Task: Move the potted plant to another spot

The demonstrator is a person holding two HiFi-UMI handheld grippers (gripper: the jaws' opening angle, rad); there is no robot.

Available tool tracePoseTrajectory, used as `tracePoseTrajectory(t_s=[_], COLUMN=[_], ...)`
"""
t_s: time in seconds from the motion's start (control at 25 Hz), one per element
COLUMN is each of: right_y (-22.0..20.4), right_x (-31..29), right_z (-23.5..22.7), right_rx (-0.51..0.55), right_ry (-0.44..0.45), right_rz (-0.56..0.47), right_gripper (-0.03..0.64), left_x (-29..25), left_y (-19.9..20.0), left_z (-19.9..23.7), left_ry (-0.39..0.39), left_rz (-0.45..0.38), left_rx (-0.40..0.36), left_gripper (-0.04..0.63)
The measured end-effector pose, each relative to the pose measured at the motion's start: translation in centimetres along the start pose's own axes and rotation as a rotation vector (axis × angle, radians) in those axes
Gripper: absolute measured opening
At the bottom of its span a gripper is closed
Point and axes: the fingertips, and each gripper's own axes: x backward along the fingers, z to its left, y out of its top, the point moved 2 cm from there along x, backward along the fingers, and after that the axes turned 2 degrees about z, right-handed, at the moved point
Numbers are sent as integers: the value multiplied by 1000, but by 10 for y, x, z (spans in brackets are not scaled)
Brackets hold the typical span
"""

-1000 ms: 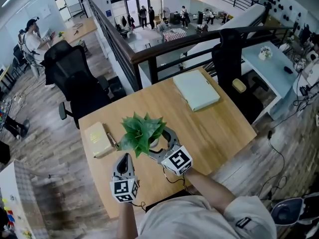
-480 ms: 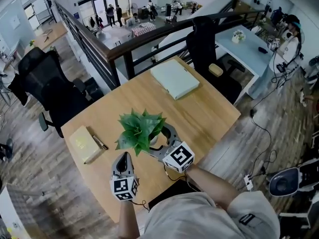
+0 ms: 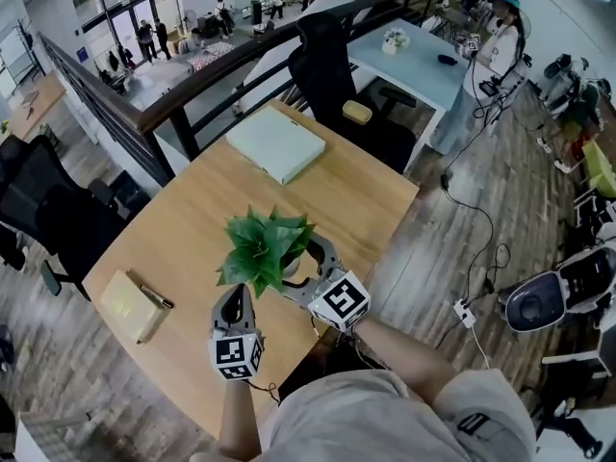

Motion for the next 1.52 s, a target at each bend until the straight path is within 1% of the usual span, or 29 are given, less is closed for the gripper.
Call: tracePoseTrajectory(t_s=[0.12, 0.2, 0.32, 0.44, 0.56, 0.68, 0.92, 1.24, 1.4, 1.52], right_y=[-1, -4, -4, -5, -15, -24, -32, -66, -82, -94], right_x=[18, 34, 60, 86, 117, 146, 186, 234, 237, 242], right_z=[-19, -32, -53, -75, -99, -124, -155, -205, -218, -231], right_rx=[-10, -18, -1, -9, -36, -41, -47, -92, -82, -102], right_ry=[-43, -68, -109, -160, -199, -227, -262, -272, -268, -275], right_rz=[-6, -3, -15, -19, -10, -9, -12, 2, 25, 33], right_gripper=[462, 462, 462, 462, 462, 462, 462, 462, 462, 462], left_x=[-16, -27, -40, -53, -69, -87, -109, -142, -144, -149], left_y=[2, 3, 5, 6, 2, -1, -2, -17, -18, -15], left_z=[-23, -41, -68, -91, -119, -150, -196, -246, -249, -253], left_ry=[-40, -66, -111, -146, -169, -186, -224, -198, -166, -162], left_rz=[11, 16, 17, 26, 45, 55, 81, 117, 118, 121], left_rx=[-23, -22, -15, -32, -33, -48, -76, -102, -101, -102], left_gripper=[12, 11, 11, 11, 11, 11, 12, 11, 12, 11])
